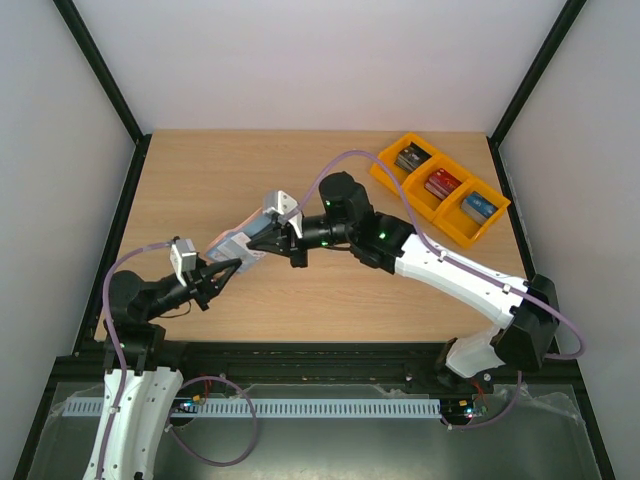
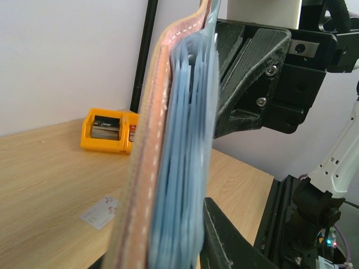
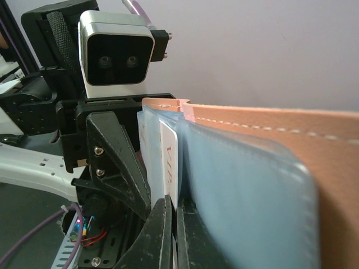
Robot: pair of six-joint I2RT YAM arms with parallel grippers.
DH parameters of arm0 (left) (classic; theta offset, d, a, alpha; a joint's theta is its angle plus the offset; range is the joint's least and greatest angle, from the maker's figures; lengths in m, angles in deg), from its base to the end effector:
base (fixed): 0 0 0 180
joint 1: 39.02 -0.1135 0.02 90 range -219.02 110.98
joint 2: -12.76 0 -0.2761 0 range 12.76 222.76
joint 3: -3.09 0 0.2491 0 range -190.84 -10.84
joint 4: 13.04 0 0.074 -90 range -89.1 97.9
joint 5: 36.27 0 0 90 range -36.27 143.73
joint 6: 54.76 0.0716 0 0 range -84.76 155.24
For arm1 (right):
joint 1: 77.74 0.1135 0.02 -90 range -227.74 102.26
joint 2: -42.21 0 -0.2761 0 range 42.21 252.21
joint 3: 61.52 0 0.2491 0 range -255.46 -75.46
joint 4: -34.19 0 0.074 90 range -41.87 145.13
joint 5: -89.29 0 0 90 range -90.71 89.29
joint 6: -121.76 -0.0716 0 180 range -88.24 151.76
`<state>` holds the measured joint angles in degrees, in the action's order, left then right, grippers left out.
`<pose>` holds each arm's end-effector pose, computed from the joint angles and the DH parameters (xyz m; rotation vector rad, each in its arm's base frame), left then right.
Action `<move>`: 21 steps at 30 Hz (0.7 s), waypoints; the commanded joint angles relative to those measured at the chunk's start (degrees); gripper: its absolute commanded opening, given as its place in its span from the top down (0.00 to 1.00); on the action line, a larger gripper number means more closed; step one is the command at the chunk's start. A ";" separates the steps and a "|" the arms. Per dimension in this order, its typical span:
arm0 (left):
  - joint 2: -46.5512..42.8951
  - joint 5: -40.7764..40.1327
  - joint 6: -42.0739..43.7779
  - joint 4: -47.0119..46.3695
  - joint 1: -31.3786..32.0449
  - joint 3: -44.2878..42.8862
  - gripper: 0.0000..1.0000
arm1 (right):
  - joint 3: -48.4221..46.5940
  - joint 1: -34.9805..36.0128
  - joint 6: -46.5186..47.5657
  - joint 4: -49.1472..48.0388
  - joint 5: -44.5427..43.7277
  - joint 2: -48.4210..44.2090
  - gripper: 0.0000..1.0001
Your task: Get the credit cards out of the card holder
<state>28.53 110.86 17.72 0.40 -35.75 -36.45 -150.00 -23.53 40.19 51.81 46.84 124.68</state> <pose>0.0897 -0.0654 0.3092 0.6806 1.3951 -0.9773 0.1626 0.3159 0.3887 -1.4755 1.1915 1.2905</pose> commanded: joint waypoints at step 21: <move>-1.85 -1.71 -0.40 1.98 0.18 -0.63 0.98 | 0.44 -4.11 1.02 0.22 -7.21 -6.15 0.99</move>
<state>27.39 110.09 17.72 1.54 -35.71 -36.45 -149.74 -25.84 41.02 53.78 45.51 121.47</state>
